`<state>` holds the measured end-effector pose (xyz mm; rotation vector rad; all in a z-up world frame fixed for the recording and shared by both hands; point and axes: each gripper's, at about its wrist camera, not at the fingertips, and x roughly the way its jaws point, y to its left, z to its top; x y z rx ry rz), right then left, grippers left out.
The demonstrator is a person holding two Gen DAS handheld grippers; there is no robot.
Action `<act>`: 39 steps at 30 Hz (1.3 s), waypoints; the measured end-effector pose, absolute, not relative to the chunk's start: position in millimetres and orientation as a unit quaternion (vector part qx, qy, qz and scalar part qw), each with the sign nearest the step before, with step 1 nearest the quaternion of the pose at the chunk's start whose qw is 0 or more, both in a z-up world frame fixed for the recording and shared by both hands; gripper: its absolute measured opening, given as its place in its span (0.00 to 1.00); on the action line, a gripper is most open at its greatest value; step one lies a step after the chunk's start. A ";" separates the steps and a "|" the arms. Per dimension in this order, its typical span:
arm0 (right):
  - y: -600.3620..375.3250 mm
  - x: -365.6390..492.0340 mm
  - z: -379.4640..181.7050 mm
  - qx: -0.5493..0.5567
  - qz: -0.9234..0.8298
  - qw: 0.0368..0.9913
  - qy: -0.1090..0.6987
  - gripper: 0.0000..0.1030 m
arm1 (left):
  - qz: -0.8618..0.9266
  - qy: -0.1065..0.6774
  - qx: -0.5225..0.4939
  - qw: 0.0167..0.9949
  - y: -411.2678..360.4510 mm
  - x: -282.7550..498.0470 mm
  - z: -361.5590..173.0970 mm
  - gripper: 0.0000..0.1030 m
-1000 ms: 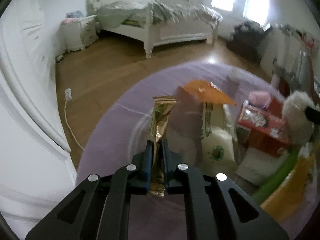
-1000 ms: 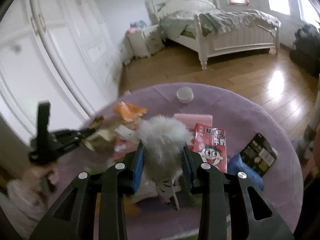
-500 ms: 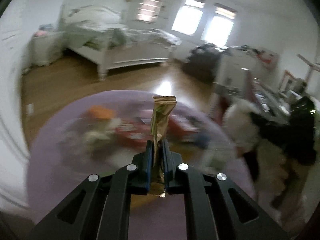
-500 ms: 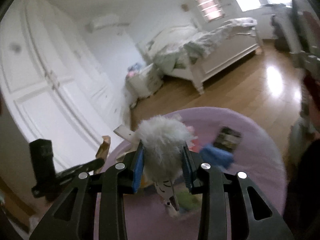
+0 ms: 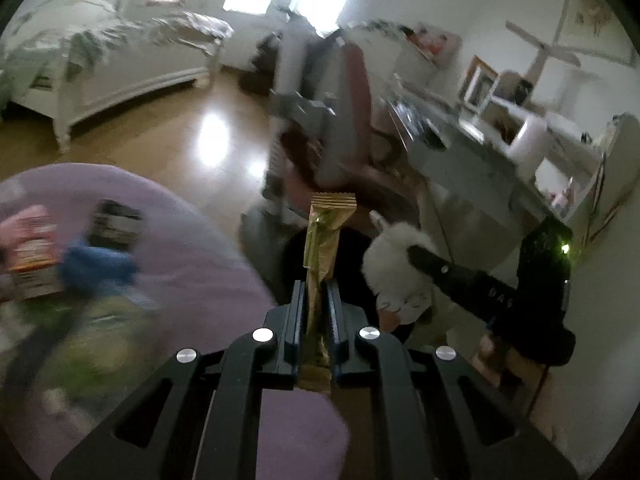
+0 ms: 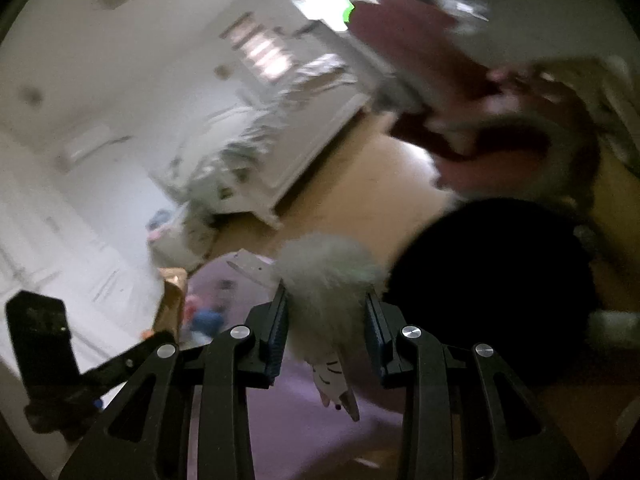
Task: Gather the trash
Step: 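Carry both items to the black bin and open both grippers over it, then move both grippers back over the table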
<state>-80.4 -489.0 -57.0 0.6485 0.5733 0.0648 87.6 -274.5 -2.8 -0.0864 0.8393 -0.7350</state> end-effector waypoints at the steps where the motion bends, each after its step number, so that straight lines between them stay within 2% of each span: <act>1: -499.5 -84.0 -68.1 0.323 0.023 0.903 0.282 0.33 | -0.352 0.408 -0.037 0.842 -290.1 91.1 -11.2 0.13; 9: -536.7 -77.6 -117.6 0.361 -0.016 0.877 0.316 0.36 | -0.367 0.463 -0.004 0.807 -371.7 111.9 -56.0 0.13; 12: -543.6 -73.7 -125.5 0.377 -0.019 0.870 0.318 0.50 | -0.366 0.470 0.016 0.803 -391.1 115.4 -67.1 0.17; 13: -546.9 -71.0 -126.6 0.379 -0.020 0.869 0.317 0.58 | -0.366 0.472 0.018 0.802 -393.3 115.9 -68.7 0.29; 14: -548.7 -72.3 -127.4 0.380 -0.023 0.870 0.315 0.66 | -0.364 0.474 0.018 0.802 -396.4 116.5 -69.4 0.52; 15: -550.8 -71.6 -125.6 0.380 -0.025 0.871 0.311 0.68 | -0.360 0.472 0.017 0.805 -395.8 118.0 -70.0 0.66; 16: -553.8 -73.7 -124.3 0.381 -0.026 0.872 0.307 0.68 | -0.354 0.461 0.012 0.814 -393.7 116.7 -67.2 0.88; 17: -555.1 -74.4 -122.8 0.379 -0.027 0.873 0.306 0.68 | -0.352 0.447 0.006 0.823 -390.6 114.7 -62.8 0.93; 29: -516.9 -65.6 -92.9 0.368 0.023 0.876 0.310 0.74 | -0.336 0.408 -0.004 0.849 -330.7 81.9 -17.9 0.95; 39: -397.8 -36.9 -50.4 0.311 0.164 0.863 0.364 0.81 | -0.187 0.343 0.030 0.920 -178.4 46.7 17.3 0.95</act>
